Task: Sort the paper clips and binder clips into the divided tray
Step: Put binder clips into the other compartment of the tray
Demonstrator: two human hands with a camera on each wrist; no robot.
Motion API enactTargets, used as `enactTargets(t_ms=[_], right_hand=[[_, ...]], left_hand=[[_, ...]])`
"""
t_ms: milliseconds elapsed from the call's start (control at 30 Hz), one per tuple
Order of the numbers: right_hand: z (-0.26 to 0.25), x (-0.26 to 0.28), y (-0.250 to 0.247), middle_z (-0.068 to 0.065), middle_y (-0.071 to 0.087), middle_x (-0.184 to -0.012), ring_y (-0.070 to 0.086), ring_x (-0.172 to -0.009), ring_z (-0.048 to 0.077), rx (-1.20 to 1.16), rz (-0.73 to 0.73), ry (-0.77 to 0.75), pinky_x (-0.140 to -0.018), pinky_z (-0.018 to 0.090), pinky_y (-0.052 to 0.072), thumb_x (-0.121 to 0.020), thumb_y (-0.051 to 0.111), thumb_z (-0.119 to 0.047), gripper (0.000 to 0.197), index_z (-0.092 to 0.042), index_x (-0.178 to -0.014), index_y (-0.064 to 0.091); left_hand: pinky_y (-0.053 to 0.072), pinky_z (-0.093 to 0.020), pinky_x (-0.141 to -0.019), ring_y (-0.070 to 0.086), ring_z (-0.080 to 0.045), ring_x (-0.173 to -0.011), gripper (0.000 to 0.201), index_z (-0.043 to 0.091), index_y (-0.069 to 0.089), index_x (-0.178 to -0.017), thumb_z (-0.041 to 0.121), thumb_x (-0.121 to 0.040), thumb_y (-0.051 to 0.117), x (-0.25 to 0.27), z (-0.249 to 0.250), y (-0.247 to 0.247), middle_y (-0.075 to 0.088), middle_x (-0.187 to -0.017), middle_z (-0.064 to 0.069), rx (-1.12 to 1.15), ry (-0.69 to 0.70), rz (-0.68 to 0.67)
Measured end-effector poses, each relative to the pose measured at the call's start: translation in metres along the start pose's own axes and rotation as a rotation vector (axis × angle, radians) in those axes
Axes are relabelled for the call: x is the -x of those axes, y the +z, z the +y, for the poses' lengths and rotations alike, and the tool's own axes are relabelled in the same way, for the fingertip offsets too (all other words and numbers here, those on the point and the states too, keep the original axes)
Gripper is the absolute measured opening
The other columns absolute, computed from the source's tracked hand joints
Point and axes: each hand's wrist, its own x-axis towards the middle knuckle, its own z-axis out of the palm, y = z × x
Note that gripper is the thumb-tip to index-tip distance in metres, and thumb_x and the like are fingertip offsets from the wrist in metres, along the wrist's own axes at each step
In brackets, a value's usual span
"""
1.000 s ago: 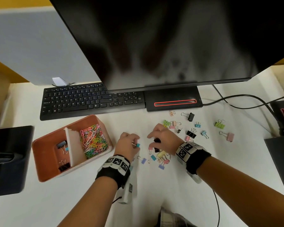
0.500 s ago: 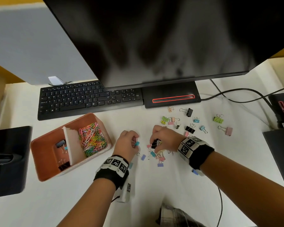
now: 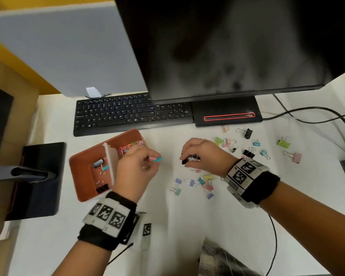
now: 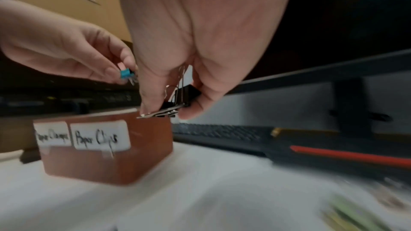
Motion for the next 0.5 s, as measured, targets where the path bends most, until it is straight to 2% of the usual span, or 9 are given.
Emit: enactTargets(t_ms=[67, 133, 167, 233, 267, 367, 433, 500], right_hand=[[-0.032, -0.016, 0.006, 0.005, 0.065, -0.098, 0.054, -0.091, 0.007, -0.030, 0.013, -0.103, -0.087, 0.014, 0.039, -0.078, 0.070, -0.010, 0.013, -0.010, -0.091, 0.073], [-0.068, -0.039, 0.021, 0.006, 0.064, -0.101, 0.055, -0.094, 0.010, -0.054, 0.010, -0.183, -0.088, 0.014, 0.038, -0.078, 0.070, -0.011, 0.015, -0.010, -0.093, 0.072], [-0.086, -0.051, 0.030, 0.005, 0.063, -0.103, 0.055, -0.097, 0.011, -0.065, 0.004, -0.213, -0.091, 0.017, 0.039, -0.078, 0.070, -0.011, 0.017, -0.012, -0.095, 0.072], [-0.121, -0.078, 0.054, 0.004, 0.062, -0.106, 0.055, -0.101, 0.014, -0.063, -0.017, -0.258, -0.096, 0.028, 0.042, -0.079, 0.070, -0.014, 0.018, -0.013, -0.097, 0.072], [-0.136, -0.090, 0.065, 0.004, 0.061, -0.107, 0.054, -0.102, 0.015, -0.056, -0.041, -0.263, -0.098, 0.031, 0.041, -0.080, 0.069, -0.014, 0.019, -0.013, -0.099, 0.071], [-0.165, -0.118, 0.093, 0.004, 0.058, -0.114, 0.051, -0.110, 0.019, -0.042, -0.120, -0.219, -0.104, 0.042, 0.038, -0.082, 0.066, -0.016, 0.024, -0.014, -0.106, 0.068], [-0.169, -0.124, 0.103, 0.003, 0.054, -0.121, 0.049, -0.114, 0.020, -0.022, -0.150, -0.167, -0.107, 0.047, 0.035, -0.084, 0.064, -0.020, 0.031, -0.017, -0.115, 0.061], [-0.161, -0.117, 0.104, 0.000, 0.051, -0.124, 0.050, -0.111, 0.016, -0.065, -0.132, -0.136, -0.105, 0.041, 0.039, -0.085, 0.063, -0.023, 0.037, -0.019, -0.121, 0.056]], left_hand=[[0.046, -0.003, -0.071, 0.058, -0.002, -0.075, 0.020, 0.016, 0.070, -0.083, -0.001, -0.071, 0.072, 0.006, -0.014, -0.037, 0.059, -0.089, 0.004, -0.092, -0.068, 0.066], [0.045, -0.005, -0.065, 0.055, 0.000, -0.070, 0.019, 0.014, 0.070, -0.082, -0.001, -0.071, 0.072, 0.011, -0.034, -0.069, 0.061, -0.090, -0.003, -0.197, -0.170, 0.105], [0.045, -0.008, -0.067, 0.055, -0.001, -0.068, 0.017, 0.012, 0.070, -0.081, 0.000, -0.071, 0.072, 0.014, -0.046, -0.081, 0.061, -0.090, -0.005, -0.233, -0.230, 0.126], [0.054, -0.027, -0.074, 0.060, -0.013, -0.067, 0.013, 0.010, 0.069, -0.079, 0.001, -0.071, 0.073, 0.017, -0.064, -0.101, 0.063, -0.088, -0.008, -0.264, -0.323, 0.143], [0.054, -0.033, -0.077, 0.061, -0.017, -0.069, 0.013, 0.010, 0.069, -0.080, 0.001, -0.071, 0.072, 0.019, -0.071, -0.107, 0.064, -0.088, -0.008, -0.272, -0.344, 0.133], [0.042, -0.025, -0.078, 0.060, -0.024, -0.084, 0.018, 0.009, 0.068, -0.093, 0.002, -0.077, 0.062, 0.023, -0.086, -0.119, 0.065, -0.097, -0.011, -0.365, -0.370, 0.048], [0.039, -0.026, -0.082, 0.060, -0.028, -0.097, 0.030, 0.011, 0.065, -0.106, -0.001, -0.081, 0.054, 0.026, -0.089, -0.124, 0.064, -0.108, -0.013, -0.378, -0.353, 0.017], [0.038, -0.024, -0.087, 0.058, -0.026, -0.104, 0.040, 0.012, 0.059, -0.119, -0.004, -0.083, 0.049, 0.029, -0.085, -0.126, 0.062, -0.116, -0.011, -0.329, -0.327, 0.037]])
